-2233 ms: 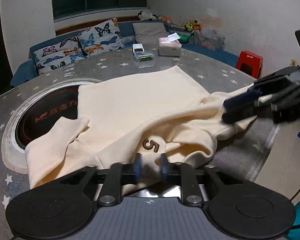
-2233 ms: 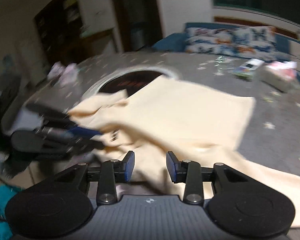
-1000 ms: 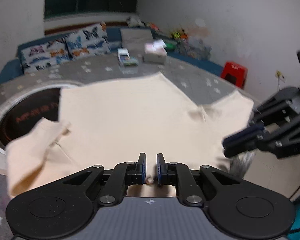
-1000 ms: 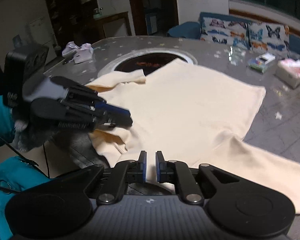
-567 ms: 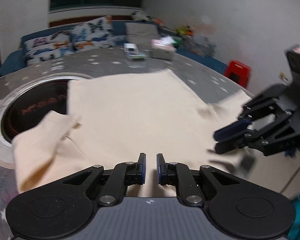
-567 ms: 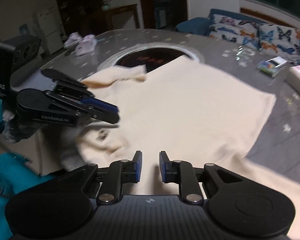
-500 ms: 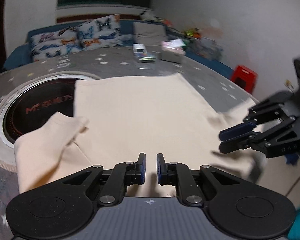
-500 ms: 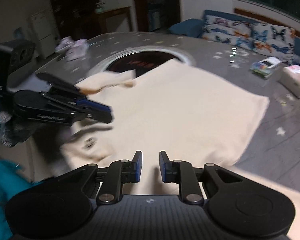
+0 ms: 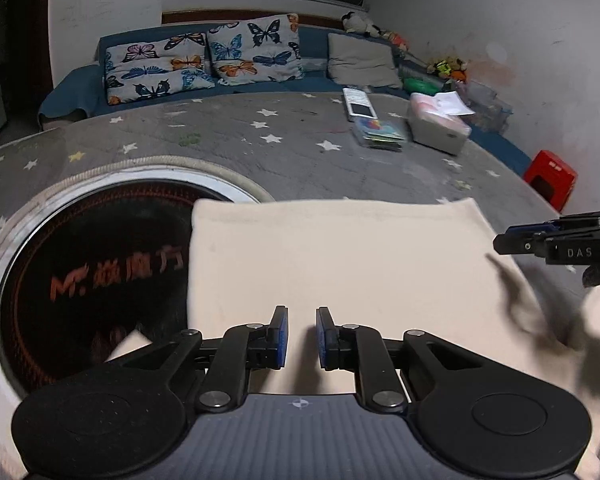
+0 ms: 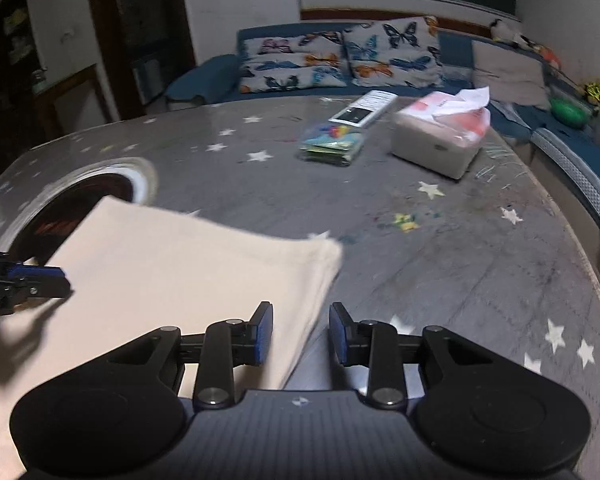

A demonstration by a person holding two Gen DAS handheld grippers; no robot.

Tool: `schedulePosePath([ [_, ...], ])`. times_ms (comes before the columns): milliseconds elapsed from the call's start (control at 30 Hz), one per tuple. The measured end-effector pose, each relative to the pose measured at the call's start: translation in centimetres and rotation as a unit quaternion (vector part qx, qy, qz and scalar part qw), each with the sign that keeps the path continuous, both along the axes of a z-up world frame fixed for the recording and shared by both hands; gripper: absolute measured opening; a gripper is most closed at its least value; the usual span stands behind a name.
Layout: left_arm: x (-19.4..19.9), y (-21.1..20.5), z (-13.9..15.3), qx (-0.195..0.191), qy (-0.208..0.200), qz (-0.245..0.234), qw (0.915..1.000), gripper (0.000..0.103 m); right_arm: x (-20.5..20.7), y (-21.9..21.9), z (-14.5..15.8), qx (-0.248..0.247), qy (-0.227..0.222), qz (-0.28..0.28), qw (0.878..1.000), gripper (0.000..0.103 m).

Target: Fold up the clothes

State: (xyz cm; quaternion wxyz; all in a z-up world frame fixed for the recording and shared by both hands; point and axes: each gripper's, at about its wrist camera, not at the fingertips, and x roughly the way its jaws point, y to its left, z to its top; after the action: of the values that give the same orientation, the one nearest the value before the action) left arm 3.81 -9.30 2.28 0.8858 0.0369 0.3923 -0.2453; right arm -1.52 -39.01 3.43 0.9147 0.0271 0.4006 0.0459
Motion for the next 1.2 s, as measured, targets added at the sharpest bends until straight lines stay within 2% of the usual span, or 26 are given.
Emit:
schedulePosePath([
  [67,1.2,-0.4,-0.2,0.002,0.0,0.003,1.0,0.016,1.1,-0.2,-0.4,-0.001,0.005,-0.001,1.0,0.03],
  [100,1.8,-0.6,-0.4,0.003,0.0,0.004,1.0,0.016,1.6,-0.2,-0.6,-0.001,0.006,-0.001,1.0,0.026],
  [133,2.4,-0.7,-0.5,0.004,-0.001,0.006,1.0,0.016,2.1,-0.1,-0.7,-0.005,0.006,-0.001,1.0,0.017],
  [233,4.2,-1.0,-0.6,0.003,-0.003,0.012,0.9999,0.016,3.5,0.3,-0.6,-0.014,0.004,0.001,1.0,0.006],
  [533,8.5,-0.2,-1.0,0.019,-0.026,0.063,0.9975,0.015,8.6,2.0,-0.9,-0.053,-0.015,0.021,0.998,0.004],
  [733,10.4,1.0,-0.8,0.016,-0.02,0.093,0.9953,0.015,11.3,2.3,-1.1,-0.065,-0.02,0.026,0.997,0.007],
  [867,9.0,2.2,0.0,0.008,-0.02,0.09,0.9957,0.016,10.1,2.1,0.3,-0.062,-0.03,0.037,0.997,0.009],
  [967,5.8,3.2,1.3,0.0,-0.033,0.069,0.9971,0.019,7.6,2.3,1.6,-0.051,-0.039,0.059,0.996,0.012],
  [1033,2.9,3.9,2.0,-0.004,-0.042,0.049,0.9979,0.031,5.3,2.9,2.2,-0.042,-0.041,0.082,0.995,0.019],
  [1133,-1.3,4.5,2.5,0.008,-0.059,0.024,0.9979,0.038,1.7,4.2,2.4,-0.03,-0.038,0.12,0.992,0.027],
  [1200,-3.7,4.4,2.4,0.03,-0.071,0.014,0.9969,0.039,-0.5,5.3,2.1,-0.023,-0.033,0.143,0.989,0.028],
])
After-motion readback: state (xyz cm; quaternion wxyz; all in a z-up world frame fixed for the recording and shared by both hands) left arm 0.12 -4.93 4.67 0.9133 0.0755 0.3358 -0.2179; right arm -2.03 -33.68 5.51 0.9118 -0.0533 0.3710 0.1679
